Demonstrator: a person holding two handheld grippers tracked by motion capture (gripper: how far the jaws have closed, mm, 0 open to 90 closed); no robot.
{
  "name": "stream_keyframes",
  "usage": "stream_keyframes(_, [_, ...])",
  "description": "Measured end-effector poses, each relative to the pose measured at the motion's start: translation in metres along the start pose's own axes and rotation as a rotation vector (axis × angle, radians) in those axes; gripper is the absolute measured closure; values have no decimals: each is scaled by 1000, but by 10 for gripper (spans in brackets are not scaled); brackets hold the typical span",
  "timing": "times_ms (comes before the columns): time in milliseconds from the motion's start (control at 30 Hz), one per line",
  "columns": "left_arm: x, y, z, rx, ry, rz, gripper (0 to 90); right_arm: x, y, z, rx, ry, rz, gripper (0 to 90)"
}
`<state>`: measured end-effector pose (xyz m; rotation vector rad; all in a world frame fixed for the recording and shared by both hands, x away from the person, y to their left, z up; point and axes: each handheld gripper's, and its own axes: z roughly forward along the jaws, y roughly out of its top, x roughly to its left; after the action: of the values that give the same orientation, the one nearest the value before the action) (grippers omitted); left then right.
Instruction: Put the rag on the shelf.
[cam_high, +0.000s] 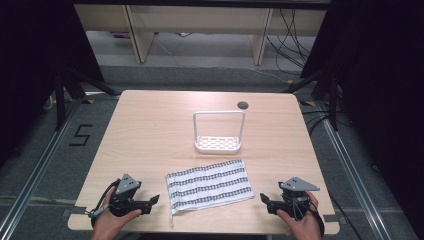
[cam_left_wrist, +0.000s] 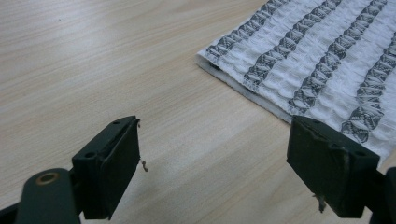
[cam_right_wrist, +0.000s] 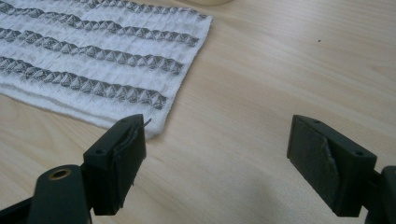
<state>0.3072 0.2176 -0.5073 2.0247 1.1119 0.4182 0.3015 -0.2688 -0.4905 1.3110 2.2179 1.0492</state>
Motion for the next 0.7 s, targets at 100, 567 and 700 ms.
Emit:
stream_keyframes(100, [0,0,-1,5,-1,6,164,-1,0,1,-4,7,-24,214])
stream_keyframes(567, [-9,19,0,-38,-53,0,164,5,2,1,16,58,-40,247])
stream_keyframes(700, [-15,30,4,-41,-76,20,170,8,3,1,13,48,-43,259])
